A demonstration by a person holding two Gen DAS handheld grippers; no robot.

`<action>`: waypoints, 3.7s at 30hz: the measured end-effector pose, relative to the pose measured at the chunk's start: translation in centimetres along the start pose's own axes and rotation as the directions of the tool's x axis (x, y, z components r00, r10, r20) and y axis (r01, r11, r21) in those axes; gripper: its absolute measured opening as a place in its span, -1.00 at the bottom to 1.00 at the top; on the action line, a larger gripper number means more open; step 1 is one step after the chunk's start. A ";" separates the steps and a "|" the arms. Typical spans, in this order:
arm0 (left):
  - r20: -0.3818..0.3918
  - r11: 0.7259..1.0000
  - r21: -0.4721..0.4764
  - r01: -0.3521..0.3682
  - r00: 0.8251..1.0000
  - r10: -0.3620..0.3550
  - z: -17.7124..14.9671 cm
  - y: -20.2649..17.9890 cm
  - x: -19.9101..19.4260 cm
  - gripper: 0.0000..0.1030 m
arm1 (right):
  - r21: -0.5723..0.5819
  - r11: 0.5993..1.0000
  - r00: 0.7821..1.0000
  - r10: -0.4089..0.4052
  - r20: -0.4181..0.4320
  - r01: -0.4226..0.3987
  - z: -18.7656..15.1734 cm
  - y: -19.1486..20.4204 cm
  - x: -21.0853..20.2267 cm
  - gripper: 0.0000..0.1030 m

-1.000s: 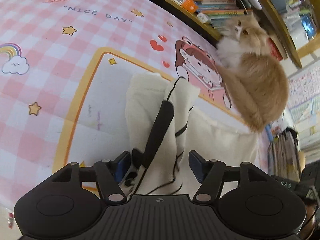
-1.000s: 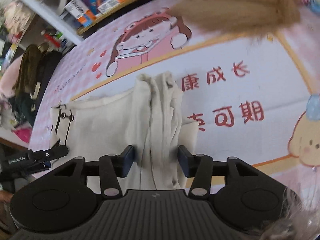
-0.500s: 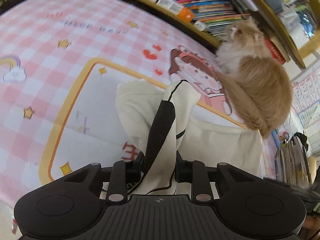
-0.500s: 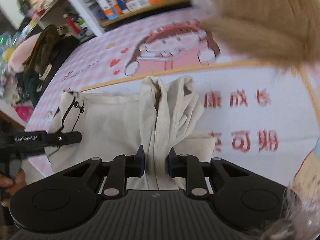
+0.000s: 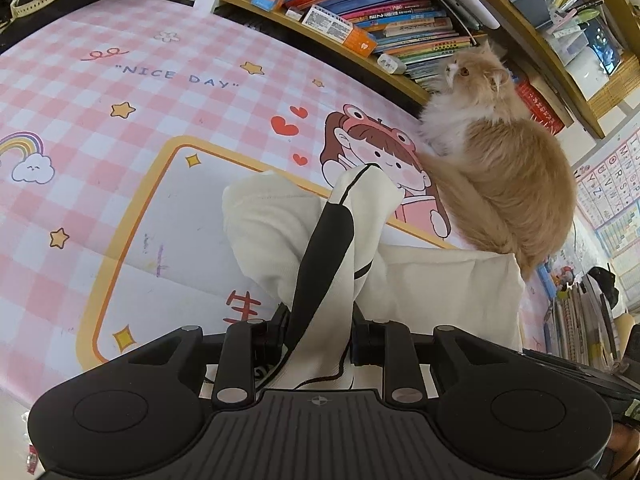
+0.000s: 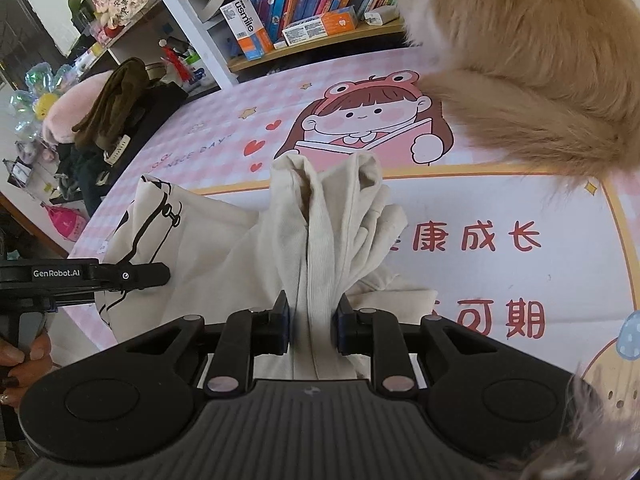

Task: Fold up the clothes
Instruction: 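Lift the held cream shirt edge with both grippers and fold it over, then lay the folded shirt down with both grippers and open them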

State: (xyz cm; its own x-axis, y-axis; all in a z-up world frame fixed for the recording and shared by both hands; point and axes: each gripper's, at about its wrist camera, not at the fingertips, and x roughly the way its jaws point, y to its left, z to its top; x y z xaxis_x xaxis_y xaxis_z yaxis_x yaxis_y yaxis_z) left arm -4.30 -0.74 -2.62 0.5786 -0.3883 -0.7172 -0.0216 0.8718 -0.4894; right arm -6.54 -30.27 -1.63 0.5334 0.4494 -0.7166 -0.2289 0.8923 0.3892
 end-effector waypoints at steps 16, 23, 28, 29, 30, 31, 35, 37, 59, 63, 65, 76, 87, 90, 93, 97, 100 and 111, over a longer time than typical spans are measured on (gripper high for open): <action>0.008 0.999 0.041 0.019 1.000 -0.020 0.7 0.2 -0.3 -0.51 | 0.016 1.000 1.000 -0.011 0.010 0.011 0.5 0.8 0.3 -0.62; -0.004 0.994 0.076 0.081 0.997 -0.081 3.5 2.5 0.2 -0.51 | 0.041 0.998 0.998 -0.054 0.030 0.052 0.9 2.5 0.9 -0.62; -0.010 0.989 0.091 0.120 0.993 -0.120 7.4 4.9 0.4 -0.51 | 0.047 0.996 0.995 -0.083 0.050 0.081 2.8 5.0 2.7 -0.62; -0.011 0.988 0.088 0.128 0.992 -0.128 8.3 5.4 0.3 -0.51 | 0.048 0.995 0.995 -0.086 0.055 0.083 3.3 5.4 3.0 -0.62; -0.010 0.987 0.086 0.136 0.991 -0.136 9.2 5.9 0.2 -0.51 | 0.054 0.995 0.994 -0.087 0.063 0.084 3.9 5.9 3.5 -0.62; -0.008 0.986 0.084 0.143 0.990 -0.142 10.3 6.3 0.1 -0.51 | 0.062 0.995 0.994 -0.086 0.072 0.082 4.5 6.4 3.9 -0.62; 0.025 0.983 0.078 0.169 0.985 -0.171 14.4 7.7 0.0 -0.51 | 0.082 0.994 0.991 -0.083 0.101 0.075 7.4 7.8 5.9 -0.62; 0.042 0.981 0.092 0.171 0.984 -0.175 16.5 7.8 0.2 -0.51 | 0.082 0.994 0.991 -0.084 0.106 0.076 9.2 8.3 7.0 -0.63; 0.150 0.988 0.000 0.158 0.976 -0.156 30.0 9.3 12.0 -0.51 | -0.023 0.999 0.992 -0.036 0.125 0.039 27.1 3.1 19.3 -0.63; 0.155 0.985 -0.003 0.170 0.974 -0.168 31.5 9.1 14.0 -0.51 | -0.002 1.000 0.991 -0.027 0.135 0.027 28.7 1.6 21.1 -0.63; 0.152 0.984 -0.005 0.180 0.972 -0.177 32.1 9.1 14.9 -0.51 | 0.010 1.000 0.990 -0.027 0.138 0.026 29.4 0.8 21.8 -0.63; 0.091 0.988 -0.084 0.131 0.988 -0.123 32.4 11.0 19.9 -0.30 | 0.066 0.994 0.992 -0.087 0.087 0.082 30.2 -3.1 25.6 -0.49; 0.175 0.992 -0.108 0.071 0.983 -0.052 31.4 12.0 17.6 -0.03 | 0.084 0.977 0.964 -0.206 0.166 0.195 29.4 -3.0 23.9 -0.01; 0.218 0.999 -0.037 0.021 0.976 -0.012 32.7 11.0 17.0 -0.03 | 0.052 0.973 0.953 -0.231 0.194 0.225 29.4 -2.1 23.1 -0.13; 0.229 0.999 -0.030 0.013 0.973 -0.006 34.7 10.5 17.7 -0.03 | 0.034 0.969 0.953 -0.247 0.175 0.245 30.0 -1.8 23.6 -0.44; 0.141 0.985 -0.149 -0.081 0.985 0.103 36.6 11.5 20.8 -0.04 | 0.110 0.958 0.951 -0.277 0.135 0.264 30.5 -2.2 25.1 -0.59; 0.139 0.983 -0.149 -0.104 0.982 0.125 36.7 11.8 21.3 0.03 | 0.197 0.946 0.950 -0.285 0.131 0.257 30.1 -2.7 25.6 -0.58; 0.213 0.980 0.089 -0.178 0.964 0.156 34.1 8.7 16.3 0.06 | 0.106 0.952 0.944 -0.299 0.142 0.286 29.2 -0.9 23.8 -0.56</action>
State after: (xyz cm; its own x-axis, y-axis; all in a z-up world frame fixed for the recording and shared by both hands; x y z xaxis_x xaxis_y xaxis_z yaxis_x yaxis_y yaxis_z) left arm 32.74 10.70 -1.73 0.7286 -0.1748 -0.6622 -0.0518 0.9501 -0.3077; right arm 30.13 -21.68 -2.10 0.6873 0.1510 -0.7105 0.0208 0.9736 0.2271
